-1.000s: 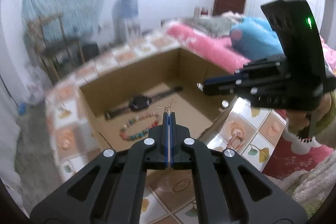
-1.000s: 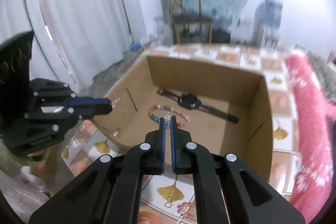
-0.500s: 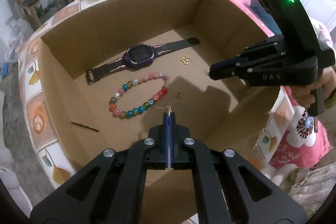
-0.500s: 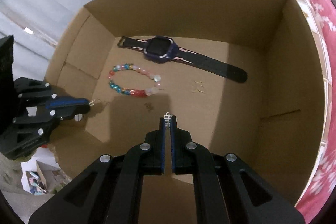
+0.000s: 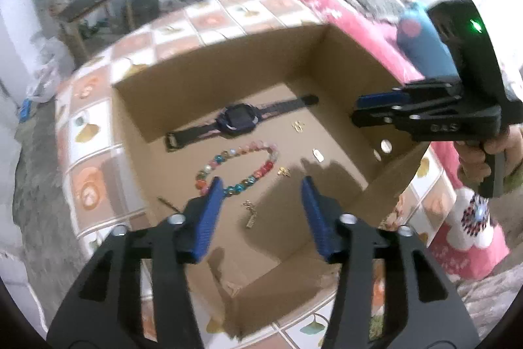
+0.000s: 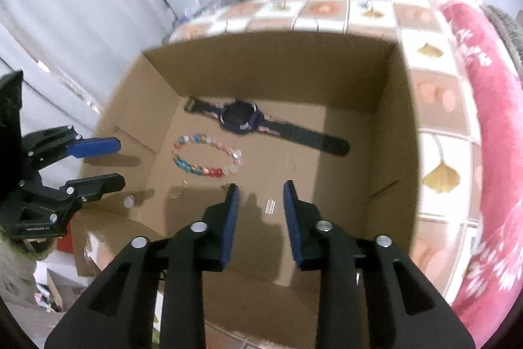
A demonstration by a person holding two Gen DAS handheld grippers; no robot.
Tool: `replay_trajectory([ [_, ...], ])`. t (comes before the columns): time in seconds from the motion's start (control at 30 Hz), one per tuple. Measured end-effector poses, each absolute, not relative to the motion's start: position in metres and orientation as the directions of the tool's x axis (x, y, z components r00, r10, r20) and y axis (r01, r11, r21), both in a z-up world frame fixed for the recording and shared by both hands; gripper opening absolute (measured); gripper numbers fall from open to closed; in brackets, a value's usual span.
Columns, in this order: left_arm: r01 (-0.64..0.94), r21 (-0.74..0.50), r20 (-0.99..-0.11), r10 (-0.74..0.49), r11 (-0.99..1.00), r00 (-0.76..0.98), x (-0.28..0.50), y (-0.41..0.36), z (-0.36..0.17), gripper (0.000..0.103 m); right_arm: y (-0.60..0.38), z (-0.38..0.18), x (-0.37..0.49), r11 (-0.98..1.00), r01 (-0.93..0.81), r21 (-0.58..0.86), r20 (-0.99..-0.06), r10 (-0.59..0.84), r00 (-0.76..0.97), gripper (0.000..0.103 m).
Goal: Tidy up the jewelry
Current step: 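Carry both charms over the box and open both tools to drop them, then withdraw both tools from the box toward the gold ring charm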
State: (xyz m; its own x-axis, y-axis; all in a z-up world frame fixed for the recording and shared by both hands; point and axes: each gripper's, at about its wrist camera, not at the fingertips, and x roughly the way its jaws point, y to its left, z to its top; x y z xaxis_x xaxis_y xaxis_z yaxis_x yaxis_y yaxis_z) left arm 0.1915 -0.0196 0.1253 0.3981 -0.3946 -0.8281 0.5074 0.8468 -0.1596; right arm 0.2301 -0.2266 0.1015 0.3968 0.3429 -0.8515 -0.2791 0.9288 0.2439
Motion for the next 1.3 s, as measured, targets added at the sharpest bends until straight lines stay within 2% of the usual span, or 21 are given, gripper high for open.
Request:
replay_trajectory([
  [0.1,0.477,-0.171,-0.799,-0.405,0.862,0.444,0.178,-0.008,0.138,0.061,-0.233,0.128,0.208,0.923,-0.297,0.246,-0.794,0.367,0.484,0.04],
  [0.13,0.467,-0.172,-0.787,-0.406,0.868,0.465,0.171,-0.003,0.143,0.066,-0.236,0.135,0.199,0.919,-0.305,0.251,-0.772,0.38,0.51,0.042],
  [0.2,0.45,-0.161,-0.763,-0.4,0.878,0.508,0.156,0.004,0.15,0.07,-0.242,0.147,0.178,0.911,-0.317,0.263,-0.73,0.403,0.552,0.043],
  [0.3,0.444,-0.154,-0.713,-0.411,0.882,0.568,0.126,0.013,0.16,0.081,-0.25,0.151,0.145,0.901,-0.325,0.286,-0.695,0.429,0.577,0.043],
  [0.47,0.453,-0.216,-0.682,-0.466,0.865,0.564,0.086,0.019,0.152,0.089,-0.253,0.123,0.1,0.892,-0.298,0.341,-0.712,0.451,0.538,0.043],
  [0.63,0.454,-0.267,-0.721,-0.489,0.85,0.491,0.064,0.009,0.113,0.089,-0.247,0.072,0.08,0.859,-0.231,0.457,-0.759,0.512,0.402,0.043],
  [0.77,0.454,-0.209,-0.787,-0.424,0.866,0.448,0.052,-0.012,0.073,0.089,-0.234,0.037,0.078,0.839,-0.198,0.507,-0.777,0.544,0.317,0.043],
  [0.93,0.499,-0.147,-0.828,-0.382,0.854,0.41,0.04,-0.041,0.035,0.089,-0.223,0.018,0.088,0.831,-0.202,0.519,-0.782,0.557,0.282,0.04],
  [1.17,0.56,-0.081,-0.819,-0.375,0.824,0.434,0.031,-0.063,0.024,0.089,-0.237,0.006,0.106,0.867,-0.146,0.476,-0.809,0.496,0.314,0.039],
  [1.3,0.575,-0.044,-0.82,-0.358,0.817,0.446,0.034,-0.067,0.021,0.081,-0.249,0.005,0.103,0.888,-0.122,0.444,-0.821,0.457,0.342,0.031],
])
